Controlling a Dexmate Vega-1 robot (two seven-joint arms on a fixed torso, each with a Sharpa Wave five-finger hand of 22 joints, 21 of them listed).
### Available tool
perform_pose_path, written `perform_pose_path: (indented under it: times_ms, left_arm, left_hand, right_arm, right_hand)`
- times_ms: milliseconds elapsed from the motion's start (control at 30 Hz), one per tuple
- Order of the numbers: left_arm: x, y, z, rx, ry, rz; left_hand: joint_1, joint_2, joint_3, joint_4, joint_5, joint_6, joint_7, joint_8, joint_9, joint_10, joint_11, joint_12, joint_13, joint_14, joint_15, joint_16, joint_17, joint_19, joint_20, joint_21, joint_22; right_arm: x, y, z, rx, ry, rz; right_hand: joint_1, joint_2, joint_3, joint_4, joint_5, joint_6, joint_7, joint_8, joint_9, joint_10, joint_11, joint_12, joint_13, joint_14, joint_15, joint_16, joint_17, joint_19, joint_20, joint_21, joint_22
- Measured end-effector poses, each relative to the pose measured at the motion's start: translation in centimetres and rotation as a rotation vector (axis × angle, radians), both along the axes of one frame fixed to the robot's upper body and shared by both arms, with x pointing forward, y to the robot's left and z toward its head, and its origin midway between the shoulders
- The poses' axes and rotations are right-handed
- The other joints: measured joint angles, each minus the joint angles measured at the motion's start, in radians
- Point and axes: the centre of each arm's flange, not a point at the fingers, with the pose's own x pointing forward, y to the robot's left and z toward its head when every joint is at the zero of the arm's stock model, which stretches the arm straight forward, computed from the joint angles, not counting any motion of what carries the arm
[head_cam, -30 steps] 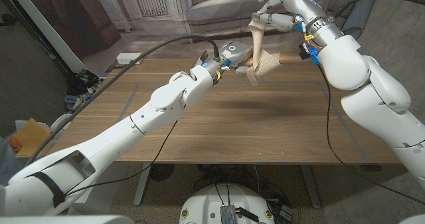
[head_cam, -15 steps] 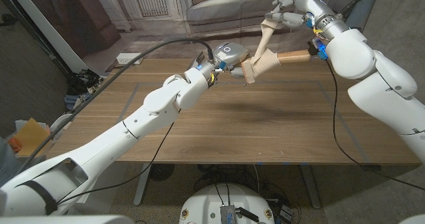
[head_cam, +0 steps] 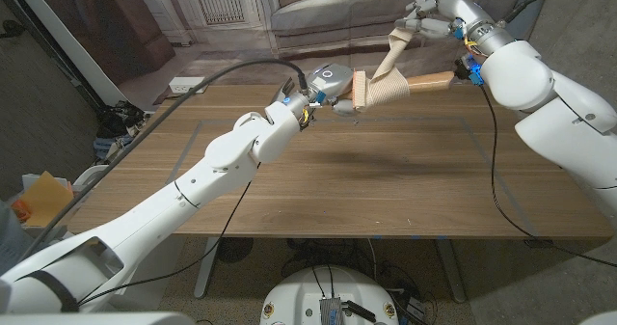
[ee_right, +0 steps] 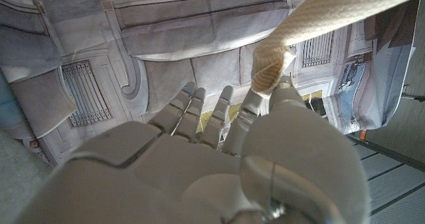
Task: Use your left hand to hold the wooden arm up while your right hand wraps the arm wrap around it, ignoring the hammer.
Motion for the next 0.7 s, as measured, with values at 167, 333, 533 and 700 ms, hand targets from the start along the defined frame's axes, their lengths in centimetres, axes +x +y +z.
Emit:
perform_pose_path:
  times_ms: [167, 333, 533, 700]
  left_arm:
    - [-0.1, 0.1, -0.1, -0.008, 0.002, 0.001]
    - [-0.3, 0.1, 0.0, -0.02, -0.005, -0.007]
    - [-0.7, 0.2, 0.2, -0.048, -0.026, -0.019]
    - [-1.1, 0.4, 0.6, -0.081, -0.045, -0.027]
  left_hand:
    - [0.0, 0.0, 0.0, 0.0, 0.0, 0.0, 0.0, -0.004, 0.003, 0.0, 0.0, 0.0, 0.0, 0.0, 0.0, 0.0, 0.0, 0.0, 0.0, 0.0, -0.001]
    - [0.0, 0.0, 0.0, 0.0, 0.0, 0.0, 0.0, -0.004, 0.0, 0.0, 0.0, -0.001, 0.004, 0.0, 0.0, 0.0, 0.0, 0.0, 0.0, 0.0, 0.0]
    - [0.006, -0.001, 0.0, 0.0, 0.0, 0.0, 0.0, -0.004, 0.004, 0.0, 0.0, 0.0, 0.003, 0.0, 0.0, 0.0, 0.0, 0.0, 0.0, 0.0, 0.002]
    - [0.006, -0.001, 0.0, 0.0, 0.0, 0.0, 0.0, -0.008, 0.001, 0.0, 0.0, 0.0, 0.003, 0.002, -0.002, 0.0, 0.0, 0.0, 0.0, 0.0, 0.001]
  right_arm:
    - [0.4, -0.2, -0.6, 0.01, 0.016, 0.012]
    - [0.9, -0.2, -1.4, 0.025, 0.034, 0.034]
    - [1.4, -0.5, -2.8, 0.044, 0.057, 0.06]
    - [1.8, -0.6, -4.0, 0.068, 0.074, 0.092]
  right_hand:
    - [0.0, 0.0, 0.0, 0.0, 0.0, 0.0, 0.0, -0.003, -0.003, 0.0, 0.0, 0.0, 0.0, 0.0, 0.0, 0.0, 0.0, 0.0, 0.0, 0.0, 0.0]
    - [0.0, 0.0, 0.0, 0.0, 0.0, 0.0, 0.0, -0.005, -0.003, -0.001, 0.004, 0.0, 0.0, 0.0, 0.0, 0.0, 0.0, -0.004, 0.004, 0.0, 0.0]
    - [0.0, 0.0, 0.0, 0.0, 0.0, 0.001, -0.001, -0.005, -0.007, 0.0, 0.007, 0.0, 0.0, 0.0, 0.0, 0.0, 0.0, -0.004, 0.004, 0.0, 0.0]
    - [0.0, 0.0, 0.0, 0.0, 0.0, 0.006, -0.006, -0.006, -0.008, 0.0, 0.007, 0.0, 0.0, 0.0, 0.0, 0.0, -0.003, -0.009, 0.009, 0.0, 0.0]
